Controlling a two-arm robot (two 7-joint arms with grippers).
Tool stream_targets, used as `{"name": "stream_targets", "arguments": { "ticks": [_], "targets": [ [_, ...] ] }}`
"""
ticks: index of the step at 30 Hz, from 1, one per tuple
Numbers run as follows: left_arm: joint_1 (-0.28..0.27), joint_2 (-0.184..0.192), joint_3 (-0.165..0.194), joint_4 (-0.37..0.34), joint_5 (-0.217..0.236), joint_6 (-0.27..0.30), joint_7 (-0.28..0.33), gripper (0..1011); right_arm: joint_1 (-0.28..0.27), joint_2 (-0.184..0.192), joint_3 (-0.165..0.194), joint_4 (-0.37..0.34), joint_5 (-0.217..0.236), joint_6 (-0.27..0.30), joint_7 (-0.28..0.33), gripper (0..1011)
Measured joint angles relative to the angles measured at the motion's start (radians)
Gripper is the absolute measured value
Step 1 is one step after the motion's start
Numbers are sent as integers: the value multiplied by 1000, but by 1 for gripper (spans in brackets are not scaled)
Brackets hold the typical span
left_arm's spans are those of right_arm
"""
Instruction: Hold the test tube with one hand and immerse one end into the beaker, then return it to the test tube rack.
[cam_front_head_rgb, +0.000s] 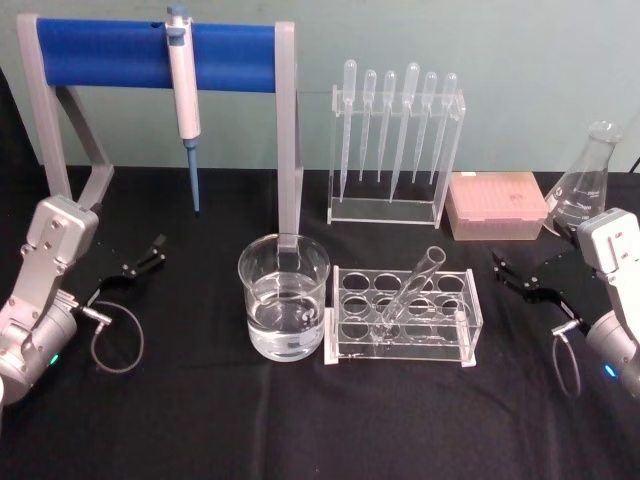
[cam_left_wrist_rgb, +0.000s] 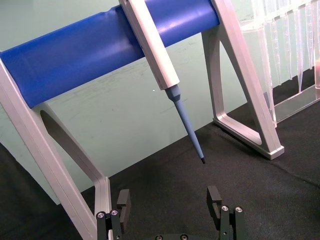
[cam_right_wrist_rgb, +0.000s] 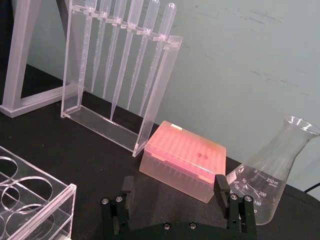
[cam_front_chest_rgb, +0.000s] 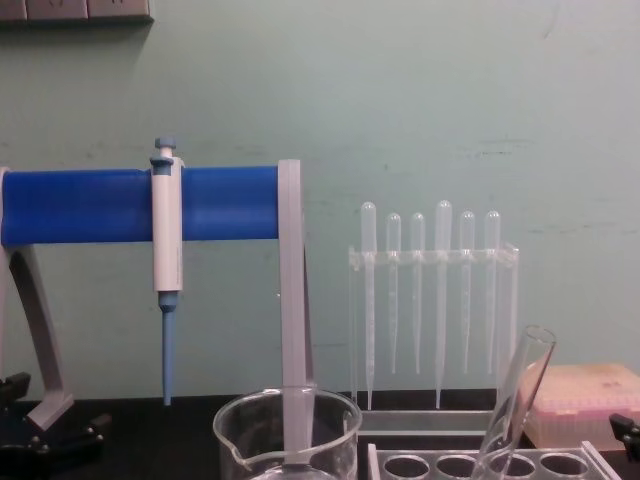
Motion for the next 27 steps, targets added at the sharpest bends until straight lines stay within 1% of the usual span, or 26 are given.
{"name": "stream_targets", "arguments": {
  "ticks": [27],
  "targets": [
    [0,0,0,0,0,0,0,1000,0,0,0,0,0,0,0,1002]
  ]
}}
